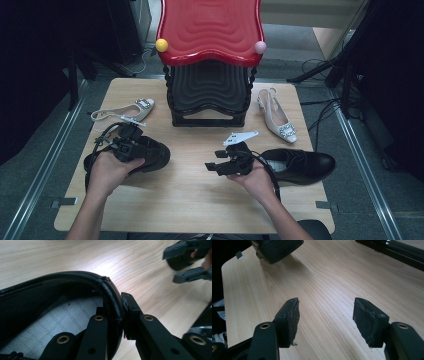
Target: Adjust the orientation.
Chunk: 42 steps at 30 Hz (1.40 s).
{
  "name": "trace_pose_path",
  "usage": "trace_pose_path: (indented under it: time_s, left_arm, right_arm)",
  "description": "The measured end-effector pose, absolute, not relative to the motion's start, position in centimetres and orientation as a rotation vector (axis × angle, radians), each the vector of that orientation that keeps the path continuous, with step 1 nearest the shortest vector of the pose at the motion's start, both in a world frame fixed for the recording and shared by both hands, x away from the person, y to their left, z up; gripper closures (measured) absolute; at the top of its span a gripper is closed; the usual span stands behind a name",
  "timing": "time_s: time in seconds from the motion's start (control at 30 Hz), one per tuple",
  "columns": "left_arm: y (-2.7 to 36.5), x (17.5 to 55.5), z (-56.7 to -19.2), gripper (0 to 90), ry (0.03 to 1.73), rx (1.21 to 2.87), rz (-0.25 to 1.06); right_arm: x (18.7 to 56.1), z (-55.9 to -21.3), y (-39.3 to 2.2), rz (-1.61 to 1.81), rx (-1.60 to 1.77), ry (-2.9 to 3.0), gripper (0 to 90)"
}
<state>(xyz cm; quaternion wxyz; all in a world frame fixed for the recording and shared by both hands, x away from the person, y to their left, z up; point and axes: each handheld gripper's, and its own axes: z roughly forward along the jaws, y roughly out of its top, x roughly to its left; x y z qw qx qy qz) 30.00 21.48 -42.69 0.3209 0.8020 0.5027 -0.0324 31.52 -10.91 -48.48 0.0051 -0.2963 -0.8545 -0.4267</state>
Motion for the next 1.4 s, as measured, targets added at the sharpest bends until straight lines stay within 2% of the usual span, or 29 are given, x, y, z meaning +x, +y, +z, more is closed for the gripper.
trace_pose_path:
  time_s: [0.3,0.83,1.0,1.17,1.4]
  left_arm:
    - [18.6,31.4,-41.9,83.2,1.305,2.114,-0.141]
    - [11.8,33.1,-44.2,81.3,1.225,2.204,-0.203]
    - [10.4,33.7,-45.2,80.0,1.204,2.222,-0.233]
    - [9.2,34.1,-46.1,79.0,1.203,2.257,-0.204]
    - [8.7,34.3,-47.0,73.1,1.17,2.278,-0.196]
  right_arm:
    - [31.6,-48.3,-11.0,-1.332,-0.952,-2.657,40.0]
    - [31.3,-48.1,-11.8,-1.339,-0.98,-2.651,40.9]
    - [31.2,-48.2,-12.1,-1.333,-0.995,-2.657,41.5]
    - [31.0,-48.3,-12.7,-1.335,-1.014,-2.655,42.6]
    - [30.8,-48.6,-13.2,-1.325,-1.038,-2.664,44.0]
